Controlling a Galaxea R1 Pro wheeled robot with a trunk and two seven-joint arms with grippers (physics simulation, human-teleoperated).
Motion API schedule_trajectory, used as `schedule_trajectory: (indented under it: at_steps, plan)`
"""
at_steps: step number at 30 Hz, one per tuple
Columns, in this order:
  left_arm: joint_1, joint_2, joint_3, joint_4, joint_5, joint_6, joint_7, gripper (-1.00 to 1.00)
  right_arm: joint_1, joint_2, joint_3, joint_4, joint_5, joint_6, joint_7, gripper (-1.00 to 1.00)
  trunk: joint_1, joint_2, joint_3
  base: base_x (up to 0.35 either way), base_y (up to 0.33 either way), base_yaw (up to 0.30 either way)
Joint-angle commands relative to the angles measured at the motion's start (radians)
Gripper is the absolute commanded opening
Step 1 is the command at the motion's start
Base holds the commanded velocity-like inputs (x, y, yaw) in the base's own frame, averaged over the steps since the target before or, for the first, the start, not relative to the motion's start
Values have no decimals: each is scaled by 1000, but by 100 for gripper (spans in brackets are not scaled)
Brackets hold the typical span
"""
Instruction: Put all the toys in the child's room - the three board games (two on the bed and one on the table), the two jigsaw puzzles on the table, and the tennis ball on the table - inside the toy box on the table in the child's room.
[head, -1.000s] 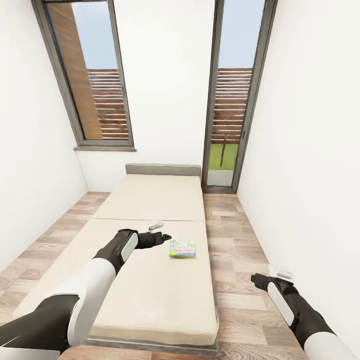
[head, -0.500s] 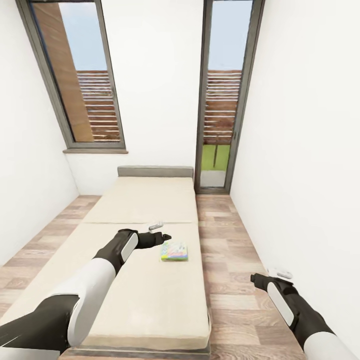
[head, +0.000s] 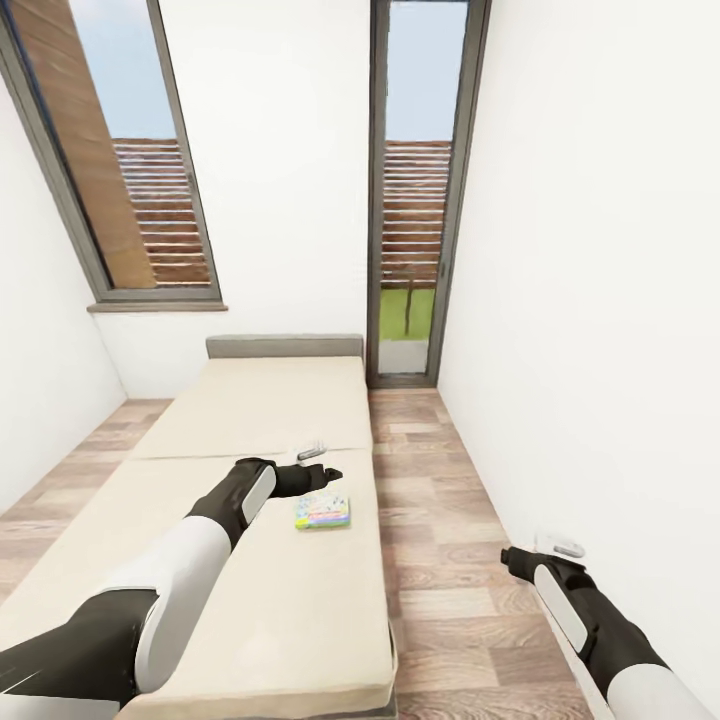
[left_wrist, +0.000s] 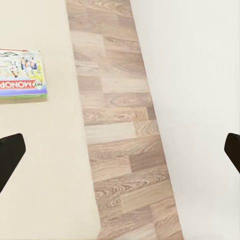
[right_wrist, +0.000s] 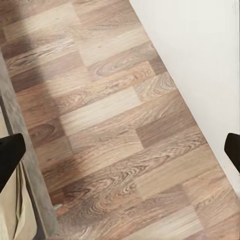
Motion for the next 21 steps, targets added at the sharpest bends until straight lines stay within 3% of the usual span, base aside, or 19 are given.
schedule_trajectory:
  at_steps: [1, 7, 21]
  plan:
    - [-1, -1, 6, -1, 3, 8, -1, 100, -1, -1, 7, -1, -10, 2, -10, 100, 1, -2, -2, 65, -210, -57]
    - [-1, -1, 6, -1, 3, 8, -1, 100, -1, 0, 10, -1, -10, 2, -10, 100, 1, -2, -2, 71, -160, -21]
    - [-1, 1, 8, -1, 3, 8, -1, 100, 0, 5, 13, -1, -9, 2, -10, 100, 1, -2, -2, 101, -15, -2]
